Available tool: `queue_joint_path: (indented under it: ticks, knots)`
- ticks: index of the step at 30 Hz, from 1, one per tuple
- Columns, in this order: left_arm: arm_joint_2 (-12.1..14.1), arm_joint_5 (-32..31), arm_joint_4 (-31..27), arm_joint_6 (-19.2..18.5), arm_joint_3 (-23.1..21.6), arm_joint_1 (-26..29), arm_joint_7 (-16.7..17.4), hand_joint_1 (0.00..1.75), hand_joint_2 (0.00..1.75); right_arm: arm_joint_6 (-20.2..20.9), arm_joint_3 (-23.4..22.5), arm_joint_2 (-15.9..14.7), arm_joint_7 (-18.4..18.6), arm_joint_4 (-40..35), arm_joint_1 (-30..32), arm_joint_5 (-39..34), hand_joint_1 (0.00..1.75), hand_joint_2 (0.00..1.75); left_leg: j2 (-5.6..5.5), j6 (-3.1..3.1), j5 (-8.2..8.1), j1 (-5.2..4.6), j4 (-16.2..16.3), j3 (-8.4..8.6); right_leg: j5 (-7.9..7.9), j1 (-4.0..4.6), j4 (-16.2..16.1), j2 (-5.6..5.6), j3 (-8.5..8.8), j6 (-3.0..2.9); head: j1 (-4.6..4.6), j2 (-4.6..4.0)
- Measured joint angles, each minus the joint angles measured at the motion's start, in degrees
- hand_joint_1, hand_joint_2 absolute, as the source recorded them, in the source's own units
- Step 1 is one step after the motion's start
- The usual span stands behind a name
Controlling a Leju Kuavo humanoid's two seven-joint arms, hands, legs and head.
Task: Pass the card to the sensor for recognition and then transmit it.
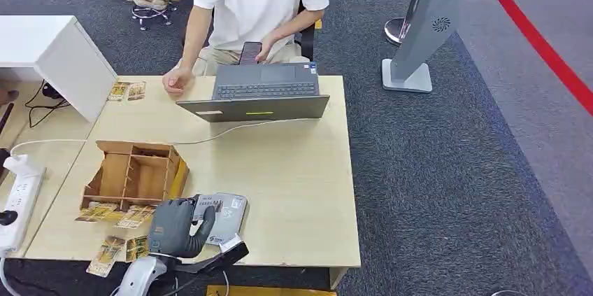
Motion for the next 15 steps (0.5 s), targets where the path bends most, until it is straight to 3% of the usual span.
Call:
queue_joint_path:
  ticks: [15]
  knots:
    - [-2.08, 1.14, 7.26, -1.38, 2.97, -1.1, 0.15, 1.75, 1.75, 0.15, 0.0, -0.04, 0.26, 0.0, 0.0, 1.01, 0.0, 1.75, 0.0, 0.0, 0.0, 0.0, 0.0, 0.0, 0.0, 0.0, 0.0, 0.0, 0.0, 0.0, 0.0, 0.0]
